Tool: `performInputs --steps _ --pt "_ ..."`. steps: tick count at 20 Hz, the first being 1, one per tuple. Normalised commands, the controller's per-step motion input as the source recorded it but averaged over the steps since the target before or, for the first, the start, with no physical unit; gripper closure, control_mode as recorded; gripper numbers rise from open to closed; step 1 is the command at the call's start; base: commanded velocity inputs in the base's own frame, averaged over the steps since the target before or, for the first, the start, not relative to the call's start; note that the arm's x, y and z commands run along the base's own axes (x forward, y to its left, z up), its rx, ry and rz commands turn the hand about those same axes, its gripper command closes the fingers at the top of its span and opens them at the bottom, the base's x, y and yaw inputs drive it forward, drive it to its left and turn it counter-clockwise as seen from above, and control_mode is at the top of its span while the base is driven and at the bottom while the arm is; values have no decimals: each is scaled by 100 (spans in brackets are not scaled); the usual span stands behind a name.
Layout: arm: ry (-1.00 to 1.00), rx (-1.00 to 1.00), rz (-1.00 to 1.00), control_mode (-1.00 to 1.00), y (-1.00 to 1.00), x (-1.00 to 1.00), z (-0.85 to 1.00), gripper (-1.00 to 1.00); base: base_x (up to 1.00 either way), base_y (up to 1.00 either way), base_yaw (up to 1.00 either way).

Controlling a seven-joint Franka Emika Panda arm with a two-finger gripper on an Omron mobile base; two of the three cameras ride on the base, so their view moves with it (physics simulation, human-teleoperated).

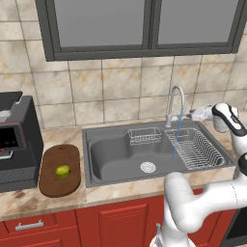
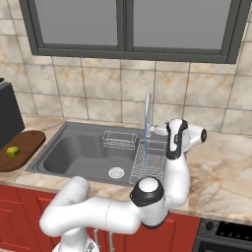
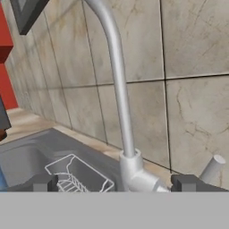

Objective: Pick the pear from the sink and place it on the cutting board to airdry. Then turn off the sink faucet.

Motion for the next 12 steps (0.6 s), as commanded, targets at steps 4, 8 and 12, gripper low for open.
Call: performInputs --steps 4,8,12 --pt "0 0 3 -100 -10 28 -2 -100 0 0 0" --pt "2 1 5 -100 -4 30 -3 -100 0 0 0" --pt "3 2 6 -100 0 30 -6 -100 0 0 0"
